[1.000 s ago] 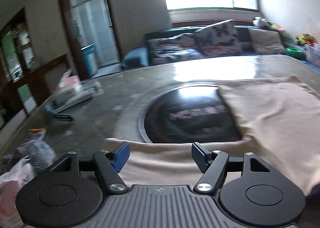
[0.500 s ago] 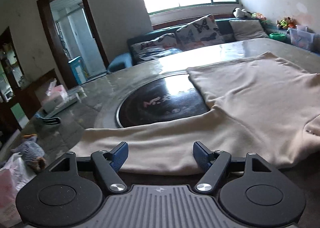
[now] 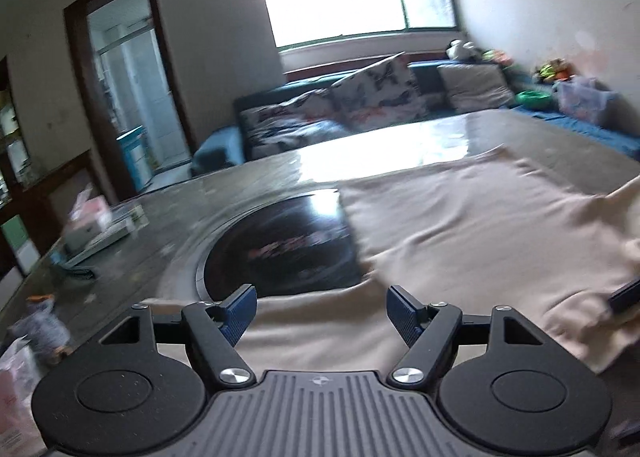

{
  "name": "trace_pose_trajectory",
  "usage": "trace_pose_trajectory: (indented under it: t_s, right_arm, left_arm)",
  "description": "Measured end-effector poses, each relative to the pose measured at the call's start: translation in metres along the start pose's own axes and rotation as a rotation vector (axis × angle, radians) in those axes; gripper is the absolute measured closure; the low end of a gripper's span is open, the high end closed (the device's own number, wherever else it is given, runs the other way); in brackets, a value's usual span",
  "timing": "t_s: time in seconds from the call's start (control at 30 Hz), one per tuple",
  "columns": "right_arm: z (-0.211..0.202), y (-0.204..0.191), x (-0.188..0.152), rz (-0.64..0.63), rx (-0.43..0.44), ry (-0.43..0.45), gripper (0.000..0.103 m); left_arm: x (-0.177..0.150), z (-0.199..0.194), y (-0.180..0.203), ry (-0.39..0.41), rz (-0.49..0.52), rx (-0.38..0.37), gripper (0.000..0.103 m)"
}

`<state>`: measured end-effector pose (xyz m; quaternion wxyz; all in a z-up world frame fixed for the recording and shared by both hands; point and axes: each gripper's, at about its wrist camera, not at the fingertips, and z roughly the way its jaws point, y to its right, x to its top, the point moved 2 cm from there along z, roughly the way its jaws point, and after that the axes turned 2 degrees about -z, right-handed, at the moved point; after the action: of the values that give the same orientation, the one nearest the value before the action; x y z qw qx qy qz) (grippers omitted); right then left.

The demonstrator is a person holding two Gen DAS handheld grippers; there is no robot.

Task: Fold clothes

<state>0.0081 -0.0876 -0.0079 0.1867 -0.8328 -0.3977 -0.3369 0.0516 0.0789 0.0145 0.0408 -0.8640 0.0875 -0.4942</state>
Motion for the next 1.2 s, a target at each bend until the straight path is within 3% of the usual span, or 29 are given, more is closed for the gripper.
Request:
trace_pose_trajectory:
  t_s: [0.33,0.67,0.93,1.2]
  right_arm:
    - [0.005,0.001,0.004,-0.003,0.014,0.029,0.000]
    - [0.008,0.004,0.002,-0.001,0.042,0.007,0.000]
    - [0.010,0.006,0.011,0.005,0.039,0.010,0.000]
    - [0.013,0.008,0.020,0.018,0.029,0.014,0.000]
  left_arm:
    - [0.003,0.008,0.046,-0.014,-0.003,-0.157,0.029]
    - [-0.024,0.010,0.047,-0.063,0.014,-0.145,0.029]
    - [-0.031,0.002,-0.013,-0.084,-0.142,-0.005,0.029]
    - [-0.032,0.015,-0.103,-0.097,-0.346,0.286,0.029]
